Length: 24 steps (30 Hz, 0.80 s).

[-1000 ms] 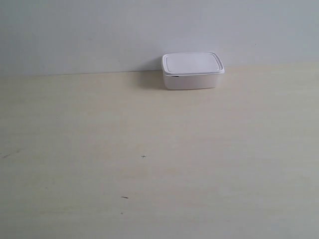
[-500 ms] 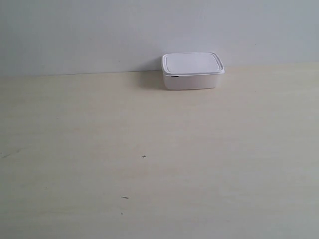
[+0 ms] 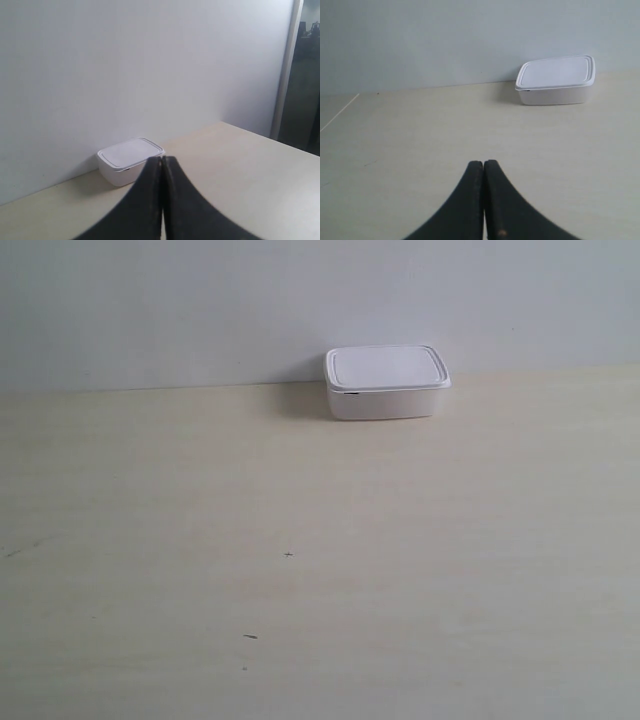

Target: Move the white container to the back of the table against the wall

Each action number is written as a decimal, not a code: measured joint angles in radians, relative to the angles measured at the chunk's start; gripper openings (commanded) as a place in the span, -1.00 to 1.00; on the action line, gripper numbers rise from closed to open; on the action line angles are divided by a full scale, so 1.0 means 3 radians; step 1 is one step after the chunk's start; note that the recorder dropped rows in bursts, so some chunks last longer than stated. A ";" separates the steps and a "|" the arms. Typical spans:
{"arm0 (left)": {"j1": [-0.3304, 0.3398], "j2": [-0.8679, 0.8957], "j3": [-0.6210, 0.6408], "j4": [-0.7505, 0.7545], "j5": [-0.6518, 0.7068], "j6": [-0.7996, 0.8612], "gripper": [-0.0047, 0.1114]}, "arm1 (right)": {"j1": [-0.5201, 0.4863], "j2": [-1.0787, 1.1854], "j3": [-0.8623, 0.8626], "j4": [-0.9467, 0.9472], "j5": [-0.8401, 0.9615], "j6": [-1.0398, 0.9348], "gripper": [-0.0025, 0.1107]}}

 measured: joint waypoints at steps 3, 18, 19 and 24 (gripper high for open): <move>0.0000 0.0000 0.0000 0.0000 0.0000 0.0000 -0.92 | 0.0000 0.0000 0.0000 0.0000 0.0000 0.0000 -0.96; 0.0000 0.0000 0.0000 0.0000 0.0000 0.0000 -0.92 | 0.0000 -0.0024 0.0000 -0.0022 -0.0013 0.0000 -0.96; 0.0000 0.0000 0.0000 0.0000 0.0000 0.0000 -0.92 | 0.0000 -0.0038 0.0000 -0.0056 -0.0029 0.0000 -0.96; 0.0000 0.0000 0.0042 0.0000 -0.0037 0.0000 -0.92 | 0.0000 -0.0142 0.0000 -0.0423 -0.0312 0.0000 -0.96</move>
